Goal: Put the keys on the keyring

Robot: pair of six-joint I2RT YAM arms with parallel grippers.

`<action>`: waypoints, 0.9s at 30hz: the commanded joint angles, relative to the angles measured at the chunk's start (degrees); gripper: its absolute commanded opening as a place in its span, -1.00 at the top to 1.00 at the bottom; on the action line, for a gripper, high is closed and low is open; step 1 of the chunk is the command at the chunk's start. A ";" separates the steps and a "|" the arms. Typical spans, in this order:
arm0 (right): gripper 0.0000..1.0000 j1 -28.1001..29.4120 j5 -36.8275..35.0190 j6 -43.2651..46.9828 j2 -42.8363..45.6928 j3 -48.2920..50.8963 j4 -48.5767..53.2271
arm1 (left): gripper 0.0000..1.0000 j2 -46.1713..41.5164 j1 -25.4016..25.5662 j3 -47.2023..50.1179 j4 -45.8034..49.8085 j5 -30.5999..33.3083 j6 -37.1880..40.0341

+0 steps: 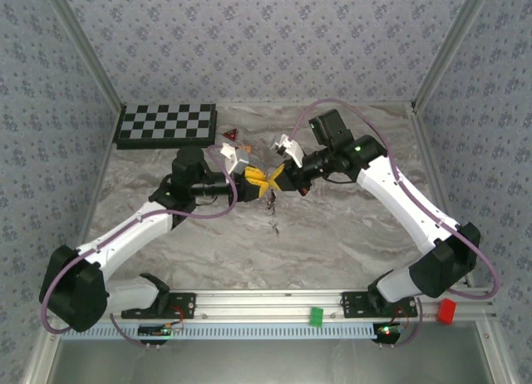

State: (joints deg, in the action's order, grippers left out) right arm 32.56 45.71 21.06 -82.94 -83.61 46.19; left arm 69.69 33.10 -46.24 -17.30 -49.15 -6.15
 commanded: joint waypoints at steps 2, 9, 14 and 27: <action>1.00 0.97 1.48 0.74 -0.44 0.03 -0.66 | 0.58 0.80 0.37 -2.59 -2.52 -2.01 -0.10; 1.00 0.99 1.05 1.01 -0.04 0.37 -0.67 | 1.00 1.02 0.38 -2.72 -2.16 -1.63 -0.09; 1.00 0.56 1.22 1.63 1.61 2.05 -1.26 | 1.00 0.64 0.39 -2.56 -2.50 -1.46 -0.34; 0.37 -2.88 -0.88 -10.64 12.30 15.75 -21.69 | 1.00 -2.17 1.25 -1.20 -7.01 1.41 -2.57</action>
State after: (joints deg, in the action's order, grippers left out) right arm 30.48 44.56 15.59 -73.54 -70.67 32.25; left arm 70.04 33.78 -46.37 -19.90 -48.58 -7.86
